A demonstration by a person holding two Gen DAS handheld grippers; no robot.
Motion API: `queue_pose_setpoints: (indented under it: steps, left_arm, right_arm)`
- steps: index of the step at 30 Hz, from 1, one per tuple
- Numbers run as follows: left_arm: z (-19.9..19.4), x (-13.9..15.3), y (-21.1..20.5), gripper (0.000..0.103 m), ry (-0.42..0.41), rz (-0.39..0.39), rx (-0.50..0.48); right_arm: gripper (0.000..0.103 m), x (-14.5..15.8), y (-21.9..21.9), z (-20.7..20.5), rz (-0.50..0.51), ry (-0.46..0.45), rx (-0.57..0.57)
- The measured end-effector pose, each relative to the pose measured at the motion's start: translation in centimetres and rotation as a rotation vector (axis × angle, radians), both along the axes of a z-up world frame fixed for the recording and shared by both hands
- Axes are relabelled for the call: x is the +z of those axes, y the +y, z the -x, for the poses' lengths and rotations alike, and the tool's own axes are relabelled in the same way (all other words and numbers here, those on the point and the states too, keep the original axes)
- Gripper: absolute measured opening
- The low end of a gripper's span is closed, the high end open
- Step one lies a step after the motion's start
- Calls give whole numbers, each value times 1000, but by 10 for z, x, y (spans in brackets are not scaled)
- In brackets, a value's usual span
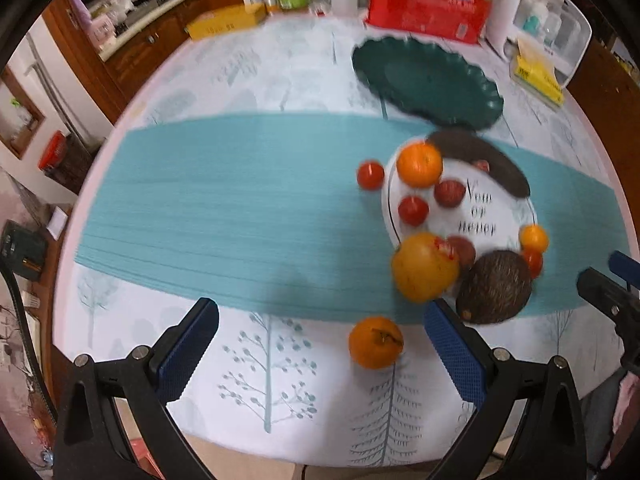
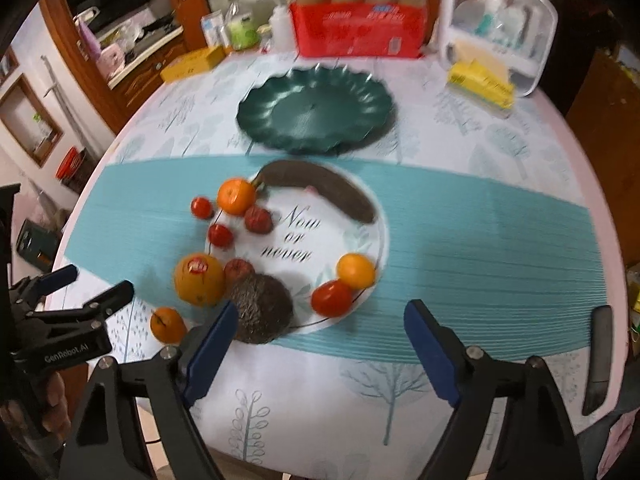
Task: Organize fruits
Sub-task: 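Grasp the small mandarin with the left tool while the right tool grasps the avocado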
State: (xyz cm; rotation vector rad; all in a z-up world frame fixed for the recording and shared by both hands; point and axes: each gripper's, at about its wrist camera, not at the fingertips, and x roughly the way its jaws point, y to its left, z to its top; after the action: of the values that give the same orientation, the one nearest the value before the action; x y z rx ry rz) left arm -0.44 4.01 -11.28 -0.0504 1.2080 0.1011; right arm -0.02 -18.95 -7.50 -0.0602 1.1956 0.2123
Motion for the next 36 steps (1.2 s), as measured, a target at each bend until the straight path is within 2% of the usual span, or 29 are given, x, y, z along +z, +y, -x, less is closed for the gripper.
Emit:
queue_pose_setpoints:
  steps: [6,9,13,18,20,25,27,31,33,36]
  left_arm:
    - [6,-32,-2,102,55,35,-16]
    - [7,-44,-4,95,76,60,-26]
    - [9,-52,-8,93,87,66,-39]
    - [13,-61,-13,79,93,71,-58]
    - [15,-62,-15,76,89,77,-61]
    - [17,-62,-15,67,77,114,-65]
    - [17,-64,-16,58,83,122,-70]
    - [16,-69,-20,48,85,140,-70]
    - [13,-71,-22,39,77,148,-78]
    - [13,-71,-25,38,71,141,-79]
  right_arm:
    - [85,-26,12,-6,-71,74,78]
    - [85,-38,19,-9,-76,94,120]
    - [85,-47,29,-13,-67,91,183]
    - [81,-60,44,-13,-32,81,294]
    - [77,-66,48,-14,-27,95,333]
    - [73,-77,53,-21,-65,140,376]
    - [69,-83,54,-25,-94,173,391]
    - [68,-87,54,-29,-115,187,414]
    - [68,-87,54,-29,-109,182,430]
    - [68,-88,57,-28,-107,176,444]
